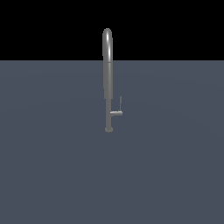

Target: Turn on the faucet by rotating a designated handle.

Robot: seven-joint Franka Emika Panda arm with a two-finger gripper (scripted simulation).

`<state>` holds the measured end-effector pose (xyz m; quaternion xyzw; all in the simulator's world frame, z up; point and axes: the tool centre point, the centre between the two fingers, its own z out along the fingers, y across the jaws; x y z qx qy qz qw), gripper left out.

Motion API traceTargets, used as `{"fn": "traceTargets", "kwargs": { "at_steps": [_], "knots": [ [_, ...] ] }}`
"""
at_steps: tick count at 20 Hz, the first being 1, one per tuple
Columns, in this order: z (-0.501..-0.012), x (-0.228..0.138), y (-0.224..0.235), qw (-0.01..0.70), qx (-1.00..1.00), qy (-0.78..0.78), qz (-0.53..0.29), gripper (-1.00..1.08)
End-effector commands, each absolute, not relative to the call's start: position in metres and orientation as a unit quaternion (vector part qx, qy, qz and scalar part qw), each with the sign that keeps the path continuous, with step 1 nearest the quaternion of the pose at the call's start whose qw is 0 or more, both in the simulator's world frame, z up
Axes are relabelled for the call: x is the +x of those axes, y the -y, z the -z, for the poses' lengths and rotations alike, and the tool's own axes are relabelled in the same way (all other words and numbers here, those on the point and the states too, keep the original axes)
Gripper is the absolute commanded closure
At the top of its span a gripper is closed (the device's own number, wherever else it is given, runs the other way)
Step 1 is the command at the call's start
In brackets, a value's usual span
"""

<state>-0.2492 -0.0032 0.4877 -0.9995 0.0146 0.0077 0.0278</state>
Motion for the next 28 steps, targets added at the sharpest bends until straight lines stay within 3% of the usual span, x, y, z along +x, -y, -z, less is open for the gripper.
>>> {"fn": "traceTargets", "kwargs": {
  "at_steps": [1,14,28],
  "knots": [
    [-0.488,-0.249,0.003,0.028,-0.999,-0.015,-0.008,1.08],
    [-0.482,-0.226,0.002,0.054,-0.997,-0.042,-0.036,1.08],
    [-0.457,-0.156,0.006,0.137,-0.974,-0.13,-0.127,1.08]
  ]
}}
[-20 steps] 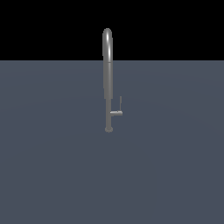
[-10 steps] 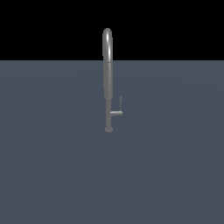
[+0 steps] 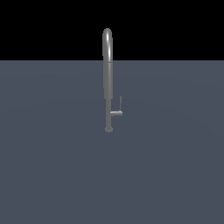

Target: Turn on the faucet by rotating a designated handle.

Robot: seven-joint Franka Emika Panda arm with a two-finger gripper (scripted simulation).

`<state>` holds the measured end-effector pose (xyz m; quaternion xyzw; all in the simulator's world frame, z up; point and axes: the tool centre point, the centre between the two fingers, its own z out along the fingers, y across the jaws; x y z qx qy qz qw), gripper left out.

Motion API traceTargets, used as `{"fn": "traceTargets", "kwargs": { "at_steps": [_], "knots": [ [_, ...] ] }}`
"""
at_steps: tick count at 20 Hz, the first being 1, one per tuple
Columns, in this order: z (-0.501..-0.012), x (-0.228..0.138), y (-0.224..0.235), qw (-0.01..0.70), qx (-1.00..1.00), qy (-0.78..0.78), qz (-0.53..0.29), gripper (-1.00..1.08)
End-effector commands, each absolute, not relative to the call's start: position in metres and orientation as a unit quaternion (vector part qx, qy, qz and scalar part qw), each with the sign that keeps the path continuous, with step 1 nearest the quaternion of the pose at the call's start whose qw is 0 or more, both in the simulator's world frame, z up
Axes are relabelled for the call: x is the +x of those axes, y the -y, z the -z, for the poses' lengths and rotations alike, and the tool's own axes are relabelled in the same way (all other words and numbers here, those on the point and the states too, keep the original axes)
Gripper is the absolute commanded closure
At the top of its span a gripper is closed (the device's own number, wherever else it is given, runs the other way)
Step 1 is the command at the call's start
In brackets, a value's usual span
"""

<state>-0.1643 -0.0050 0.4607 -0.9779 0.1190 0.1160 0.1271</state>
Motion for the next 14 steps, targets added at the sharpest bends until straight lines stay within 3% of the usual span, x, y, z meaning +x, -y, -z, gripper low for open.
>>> {"fn": "traceTargets", "kwargs": {
  "at_steps": [1,14],
  "knots": [
    [-0.454,-0.15,0.006,0.144,-0.971,-0.137,-0.134,1.08],
    [-0.409,-0.081,0.018,0.233,-0.916,-0.229,-0.231,1.08]
  ]
}}
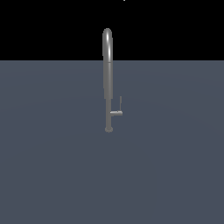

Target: Turn on the faucet by rotating a designated handle.

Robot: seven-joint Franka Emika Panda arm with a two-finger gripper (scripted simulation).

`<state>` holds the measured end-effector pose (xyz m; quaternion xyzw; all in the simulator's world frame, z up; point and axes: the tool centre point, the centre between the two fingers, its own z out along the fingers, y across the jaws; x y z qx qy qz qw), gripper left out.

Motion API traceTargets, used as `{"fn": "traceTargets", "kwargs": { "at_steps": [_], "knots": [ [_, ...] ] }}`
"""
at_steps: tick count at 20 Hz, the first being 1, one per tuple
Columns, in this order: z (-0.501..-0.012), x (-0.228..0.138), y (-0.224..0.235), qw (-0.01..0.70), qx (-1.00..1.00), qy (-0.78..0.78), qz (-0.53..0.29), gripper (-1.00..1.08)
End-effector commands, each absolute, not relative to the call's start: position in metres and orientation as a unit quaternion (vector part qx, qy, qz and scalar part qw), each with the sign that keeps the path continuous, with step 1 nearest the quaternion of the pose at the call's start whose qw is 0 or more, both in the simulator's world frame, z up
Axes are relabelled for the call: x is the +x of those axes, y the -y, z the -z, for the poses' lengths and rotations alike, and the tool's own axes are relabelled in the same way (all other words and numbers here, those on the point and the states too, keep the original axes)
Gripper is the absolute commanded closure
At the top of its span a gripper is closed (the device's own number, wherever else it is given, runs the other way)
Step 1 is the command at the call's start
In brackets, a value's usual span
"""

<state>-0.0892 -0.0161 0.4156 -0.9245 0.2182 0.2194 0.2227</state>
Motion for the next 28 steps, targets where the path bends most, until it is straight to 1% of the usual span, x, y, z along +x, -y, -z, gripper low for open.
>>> {"fn": "traceTargets", "kwargs": {
  "at_steps": [1,15,28],
  "knots": [
    [-0.405,-0.076,0.019,0.24,-0.911,-0.236,-0.238,1.08],
    [-0.33,-0.013,0.035,0.341,-0.807,-0.337,-0.345,1.08],
    [-0.229,0.03,0.043,0.436,-0.649,-0.434,-0.448,1.08]
  ]
}}
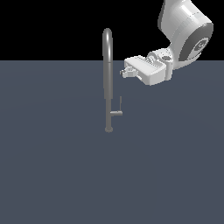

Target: Turn on the faucet by rotating a designated handle.

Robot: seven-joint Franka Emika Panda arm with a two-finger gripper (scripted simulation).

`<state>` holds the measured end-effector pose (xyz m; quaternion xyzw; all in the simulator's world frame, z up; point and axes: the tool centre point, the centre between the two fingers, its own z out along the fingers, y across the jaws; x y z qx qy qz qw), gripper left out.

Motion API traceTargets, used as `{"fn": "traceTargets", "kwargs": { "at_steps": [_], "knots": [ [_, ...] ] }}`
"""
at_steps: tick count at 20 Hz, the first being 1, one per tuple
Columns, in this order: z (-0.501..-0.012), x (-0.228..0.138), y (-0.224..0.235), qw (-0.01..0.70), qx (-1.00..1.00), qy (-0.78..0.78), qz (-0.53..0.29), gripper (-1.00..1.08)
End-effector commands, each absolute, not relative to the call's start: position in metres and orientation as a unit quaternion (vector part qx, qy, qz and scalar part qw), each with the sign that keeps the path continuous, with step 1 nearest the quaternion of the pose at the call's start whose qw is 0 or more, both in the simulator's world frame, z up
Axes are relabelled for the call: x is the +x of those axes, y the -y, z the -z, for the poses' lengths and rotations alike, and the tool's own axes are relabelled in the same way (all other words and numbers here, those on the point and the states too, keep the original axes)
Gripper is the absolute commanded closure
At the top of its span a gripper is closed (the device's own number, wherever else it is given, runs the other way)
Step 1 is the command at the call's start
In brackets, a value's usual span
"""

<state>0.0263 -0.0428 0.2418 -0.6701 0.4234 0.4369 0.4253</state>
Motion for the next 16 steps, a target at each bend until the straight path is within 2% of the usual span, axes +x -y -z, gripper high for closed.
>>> {"fn": "traceTargets", "kwargs": {
  "at_steps": [1,9,16],
  "knots": [
    [-0.221,0.032,0.043,0.442,-0.636,-0.44,-0.455,1.08],
    [-0.17,0.04,0.037,0.477,-0.548,-0.477,-0.494,1.08],
    [-0.15,0.042,0.033,0.49,-0.511,-0.491,-0.508,1.08]
  ]
}}
